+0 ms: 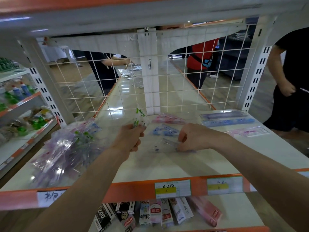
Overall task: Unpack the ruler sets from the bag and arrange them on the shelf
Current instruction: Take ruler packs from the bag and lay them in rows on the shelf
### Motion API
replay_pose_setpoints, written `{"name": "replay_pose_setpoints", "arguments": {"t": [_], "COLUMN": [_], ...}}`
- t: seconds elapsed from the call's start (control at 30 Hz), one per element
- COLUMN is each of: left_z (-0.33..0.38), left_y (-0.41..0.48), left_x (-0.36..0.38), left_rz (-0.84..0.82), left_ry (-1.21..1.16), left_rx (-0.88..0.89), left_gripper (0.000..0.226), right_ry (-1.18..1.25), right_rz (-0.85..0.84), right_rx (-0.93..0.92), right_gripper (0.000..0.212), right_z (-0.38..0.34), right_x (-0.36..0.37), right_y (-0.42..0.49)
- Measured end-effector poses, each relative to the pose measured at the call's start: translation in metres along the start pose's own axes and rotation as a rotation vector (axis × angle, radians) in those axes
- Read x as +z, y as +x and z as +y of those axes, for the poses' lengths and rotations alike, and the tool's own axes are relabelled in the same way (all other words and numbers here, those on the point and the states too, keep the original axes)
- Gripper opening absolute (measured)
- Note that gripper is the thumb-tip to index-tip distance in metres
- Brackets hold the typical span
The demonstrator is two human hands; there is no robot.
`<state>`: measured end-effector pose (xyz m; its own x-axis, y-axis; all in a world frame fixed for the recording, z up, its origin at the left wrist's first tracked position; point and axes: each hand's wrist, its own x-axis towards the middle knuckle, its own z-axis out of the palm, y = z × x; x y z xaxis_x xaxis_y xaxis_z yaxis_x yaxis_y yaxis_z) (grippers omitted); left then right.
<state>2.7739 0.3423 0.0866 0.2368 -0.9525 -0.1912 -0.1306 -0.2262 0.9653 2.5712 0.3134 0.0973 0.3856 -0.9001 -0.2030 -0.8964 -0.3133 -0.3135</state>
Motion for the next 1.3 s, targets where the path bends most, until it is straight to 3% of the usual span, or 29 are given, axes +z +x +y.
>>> {"name": "replay_pose_setpoints", "arguments": {"t": [0.3, 0.53, 1.0, 1.13, 1.23, 1.3], "left_z": [0.002, 0.004, 0.01, 0.012, 0.012, 0.011], "left_y": [0.001, 0.0, -0.006, -0.008, -0.011, -0.013], "left_x": [0.002, 0.002, 0.004, 0.004, 0.001, 0.0], "left_rz": [0.005, 0.0, -0.014, -0.032, -0.099, -0.171], "left_ry": [0.003, 0.003, -0.006, -0.035, -0.058, -0.087], "left_rx": [-0.012, -0.02, -0.034, -0.025, -0.023, -0.035], "left_gripper": [0.016, 0.019, 0.017, 0.014, 0.014, 0.013], "right_ry": [-0.07, -0.157, -0.216, -0.191, -0.035, 0.229], "right_rz": [-0.024, -0.052, -0.083, -0.108, 0.028, 0.201], "right_rx": [0.02, -0.041, -0.078, -0.063, -0.069, -0.111], "right_gripper": [0.048, 0.028, 0.025, 0.034, 0.041, 0.029], "right_z": [-0.004, -0.009, -0.008, -0.007, -0.007, -0.011], "right_x": [-0.002, 0.0, 0.0, -0.003, -0.01, -0.015], "right_y": [-0.003, -0.001, -0.002, -0.002, -0.002, 0.0]}}
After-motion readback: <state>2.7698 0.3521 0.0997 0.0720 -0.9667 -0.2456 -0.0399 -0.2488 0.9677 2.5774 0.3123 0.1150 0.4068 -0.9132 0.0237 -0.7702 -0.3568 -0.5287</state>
